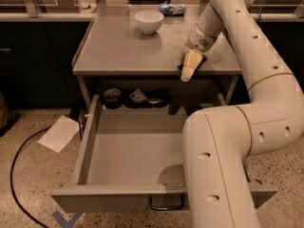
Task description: Place rxbar chocolate into top drawer
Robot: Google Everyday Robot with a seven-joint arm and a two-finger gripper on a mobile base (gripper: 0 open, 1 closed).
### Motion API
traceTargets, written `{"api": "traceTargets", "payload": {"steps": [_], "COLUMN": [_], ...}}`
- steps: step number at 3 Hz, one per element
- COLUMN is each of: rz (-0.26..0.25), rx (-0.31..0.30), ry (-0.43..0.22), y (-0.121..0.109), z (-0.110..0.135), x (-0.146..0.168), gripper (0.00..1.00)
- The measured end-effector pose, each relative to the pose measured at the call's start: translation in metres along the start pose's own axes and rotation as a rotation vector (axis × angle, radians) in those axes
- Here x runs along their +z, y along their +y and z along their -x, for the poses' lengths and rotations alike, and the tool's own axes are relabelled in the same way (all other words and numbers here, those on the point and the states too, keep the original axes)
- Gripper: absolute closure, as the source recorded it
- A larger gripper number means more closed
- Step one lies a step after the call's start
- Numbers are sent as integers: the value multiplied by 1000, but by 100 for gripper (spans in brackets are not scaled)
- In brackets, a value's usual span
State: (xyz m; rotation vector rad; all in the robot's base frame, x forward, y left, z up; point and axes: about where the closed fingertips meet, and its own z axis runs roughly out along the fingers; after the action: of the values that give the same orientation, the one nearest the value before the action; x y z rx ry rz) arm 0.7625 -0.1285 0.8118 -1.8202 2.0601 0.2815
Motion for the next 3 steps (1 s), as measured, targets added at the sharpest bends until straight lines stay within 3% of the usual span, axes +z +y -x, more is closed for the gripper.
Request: {"api": "traceTargets", "payload": {"steps": [2,3], "rz": [-14,-36], "rx": [7,58], "ry": [9,113], "y": [-5,-8], "z": [3,-2], "x": [4,-4], "gripper": [0,0]}}
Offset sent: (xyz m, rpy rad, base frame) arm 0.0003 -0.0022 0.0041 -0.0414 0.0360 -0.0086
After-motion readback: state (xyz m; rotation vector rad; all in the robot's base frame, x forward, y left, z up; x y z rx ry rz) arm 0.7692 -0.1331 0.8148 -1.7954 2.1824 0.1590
